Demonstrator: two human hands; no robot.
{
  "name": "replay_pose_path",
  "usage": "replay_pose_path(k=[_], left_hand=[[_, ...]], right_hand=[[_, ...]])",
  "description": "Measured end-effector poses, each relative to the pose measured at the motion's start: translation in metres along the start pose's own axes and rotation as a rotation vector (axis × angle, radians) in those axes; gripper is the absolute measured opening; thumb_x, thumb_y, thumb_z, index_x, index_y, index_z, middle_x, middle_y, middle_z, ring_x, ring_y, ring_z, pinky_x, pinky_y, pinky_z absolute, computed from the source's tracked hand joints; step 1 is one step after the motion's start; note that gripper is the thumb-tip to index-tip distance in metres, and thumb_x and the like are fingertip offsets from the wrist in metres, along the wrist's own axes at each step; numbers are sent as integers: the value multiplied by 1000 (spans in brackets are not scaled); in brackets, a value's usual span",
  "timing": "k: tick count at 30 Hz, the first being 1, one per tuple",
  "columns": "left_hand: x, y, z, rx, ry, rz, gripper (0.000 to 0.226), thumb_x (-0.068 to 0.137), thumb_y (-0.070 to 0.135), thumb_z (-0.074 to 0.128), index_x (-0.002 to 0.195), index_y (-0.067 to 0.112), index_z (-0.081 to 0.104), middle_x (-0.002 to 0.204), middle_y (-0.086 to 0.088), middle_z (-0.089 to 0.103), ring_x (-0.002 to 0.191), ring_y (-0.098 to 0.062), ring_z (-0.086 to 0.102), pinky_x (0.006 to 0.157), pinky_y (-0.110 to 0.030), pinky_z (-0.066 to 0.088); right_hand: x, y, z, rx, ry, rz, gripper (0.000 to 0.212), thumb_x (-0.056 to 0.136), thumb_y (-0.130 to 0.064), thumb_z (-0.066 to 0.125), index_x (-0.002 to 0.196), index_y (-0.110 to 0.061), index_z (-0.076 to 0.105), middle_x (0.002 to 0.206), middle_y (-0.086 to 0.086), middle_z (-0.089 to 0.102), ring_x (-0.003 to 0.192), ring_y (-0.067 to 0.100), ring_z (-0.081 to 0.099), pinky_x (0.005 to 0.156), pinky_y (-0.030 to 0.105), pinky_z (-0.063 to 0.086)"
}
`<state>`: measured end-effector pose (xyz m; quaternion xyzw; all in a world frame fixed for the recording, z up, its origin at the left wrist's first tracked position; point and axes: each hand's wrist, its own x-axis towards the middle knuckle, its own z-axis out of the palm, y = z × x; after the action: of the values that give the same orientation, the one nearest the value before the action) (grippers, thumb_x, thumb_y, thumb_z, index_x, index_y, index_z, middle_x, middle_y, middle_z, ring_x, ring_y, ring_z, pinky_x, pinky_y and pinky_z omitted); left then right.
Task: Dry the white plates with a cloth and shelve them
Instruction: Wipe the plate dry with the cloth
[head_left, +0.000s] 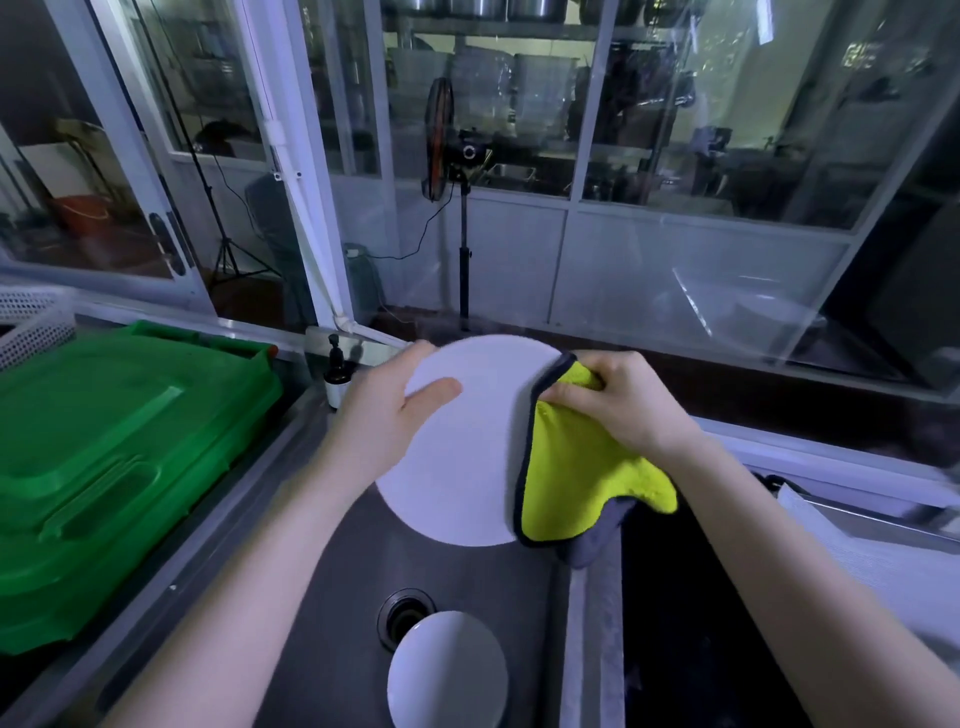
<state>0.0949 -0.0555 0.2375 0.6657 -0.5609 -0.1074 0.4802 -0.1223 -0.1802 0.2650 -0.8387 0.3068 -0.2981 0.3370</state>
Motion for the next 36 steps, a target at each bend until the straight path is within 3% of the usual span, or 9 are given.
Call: replay_pose_path(k=[7, 12, 16, 20, 24, 27, 30, 33, 36], left_hand=[[4, 14, -1, -19, -66, 9, 25, 82, 38, 74, 104, 46, 65, 100, 15, 72, 96, -9, 64, 83, -31, 49], [-34, -9, 24, -528, 291, -253, 22, 83, 37, 64, 91, 58, 68, 100, 23, 74, 91, 4, 69, 76, -25, 52], [-43, -14, 43, -613, 361, -295, 20, 95, 35, 61, 93, 53, 70, 103, 23, 75, 95, 5, 69, 74, -14, 52], [-32, -16, 25, -439, 234, -241, 10, 92, 34, 62, 89, 41, 69, 91, 14, 74, 81, 2, 65, 74, -25, 50], [-12, -3, 13, -77, -100, -11, 17, 90, 42, 64, 75, 46, 58, 64, 10, 55, 57, -5, 45, 56, -17, 33], [-3, 6, 19, 158, -225, 39, 8, 90, 45, 70, 88, 43, 62, 67, -1, 54, 59, -21, 46, 55, -30, 33], [-4, 9, 21, 161, -142, 13, 18, 87, 42, 74, 102, 39, 63, 87, 9, 70, 79, -16, 63, 72, -33, 48], [-21, 4, 21, 94, 237, -6, 39, 84, 32, 80, 120, 31, 65, 108, 18, 64, 101, -5, 62, 88, -24, 48], [-44, -5, 30, -50, 501, -299, 46, 93, 41, 67, 134, 26, 53, 107, -3, 62, 86, -15, 65, 88, -37, 53]], right_hand=[[-6, 4, 15, -58, 11, -60, 9, 83, -23, 77, 80, -17, 70, 76, 12, 70, 71, 15, 55, 71, 32, 48], [-28, 30, 32, 626, 243, 290, 14, 86, -13, 72, 73, -18, 75, 74, 1, 73, 70, 13, 66, 66, 31, 52], [-37, 39, 45, 756, 232, 438, 14, 86, -13, 71, 73, -13, 74, 80, 12, 71, 77, 25, 65, 74, 41, 53], [-30, 31, 25, 579, 119, 283, 12, 85, -13, 72, 74, -15, 74, 75, 3, 73, 69, 12, 66, 63, 27, 53], [-7, 9, 10, -12, -53, -31, 9, 81, -17, 78, 81, -9, 73, 73, 12, 69, 64, 5, 52, 68, 28, 48], [-5, -3, 21, -223, -108, -193, 17, 78, -17, 80, 68, -22, 66, 50, -14, 51, 55, -6, 46, 59, 8, 37], [-12, 0, 29, -251, 9, -225, 33, 79, -18, 79, 64, -35, 55, 55, -28, 53, 57, 2, 43, 55, 13, 32], [-19, 10, 32, -282, 186, -202, 47, 80, -16, 78, 60, -42, 45, 46, -20, 43, 57, 10, 38, 54, 15, 29], [-35, 10, 43, -279, 318, -191, 16, 79, -8, 76, 87, -21, 71, 66, -7, 65, 63, 16, 58, 58, 17, 30]])
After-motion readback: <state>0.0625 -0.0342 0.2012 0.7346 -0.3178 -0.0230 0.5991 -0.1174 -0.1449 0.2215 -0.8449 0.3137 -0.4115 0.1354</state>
